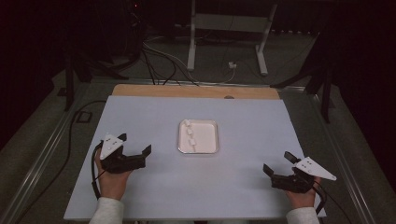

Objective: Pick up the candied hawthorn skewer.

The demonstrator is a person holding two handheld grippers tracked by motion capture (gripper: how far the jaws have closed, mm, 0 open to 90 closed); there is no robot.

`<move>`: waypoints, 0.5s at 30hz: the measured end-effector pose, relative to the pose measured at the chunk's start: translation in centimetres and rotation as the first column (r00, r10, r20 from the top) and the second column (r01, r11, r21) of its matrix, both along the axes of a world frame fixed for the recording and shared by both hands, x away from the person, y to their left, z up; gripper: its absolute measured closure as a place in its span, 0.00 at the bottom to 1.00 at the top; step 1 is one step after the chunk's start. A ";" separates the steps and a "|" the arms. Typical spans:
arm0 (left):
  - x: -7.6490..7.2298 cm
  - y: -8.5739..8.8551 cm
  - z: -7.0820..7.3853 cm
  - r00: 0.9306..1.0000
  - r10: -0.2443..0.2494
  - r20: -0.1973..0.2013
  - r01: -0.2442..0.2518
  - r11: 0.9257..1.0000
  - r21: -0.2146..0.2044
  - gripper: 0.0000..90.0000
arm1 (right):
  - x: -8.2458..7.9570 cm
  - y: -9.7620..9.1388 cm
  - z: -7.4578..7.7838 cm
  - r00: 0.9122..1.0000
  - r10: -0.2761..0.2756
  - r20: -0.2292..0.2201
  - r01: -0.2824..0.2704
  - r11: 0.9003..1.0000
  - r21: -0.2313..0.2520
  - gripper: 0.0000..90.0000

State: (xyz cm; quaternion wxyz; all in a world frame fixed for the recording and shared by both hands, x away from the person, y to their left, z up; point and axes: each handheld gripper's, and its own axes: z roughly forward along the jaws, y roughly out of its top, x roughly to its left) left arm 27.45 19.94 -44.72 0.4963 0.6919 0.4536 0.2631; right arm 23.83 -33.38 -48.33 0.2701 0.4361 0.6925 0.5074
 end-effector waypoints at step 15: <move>4.1 -5.5 -0.9 0.995 -0.056 -0.080 0.059 0.998 0.032 0.01 | 0.0 0.0 -0.1 1.000 0.005 -0.005 -0.005 1.000 -0.009 0.00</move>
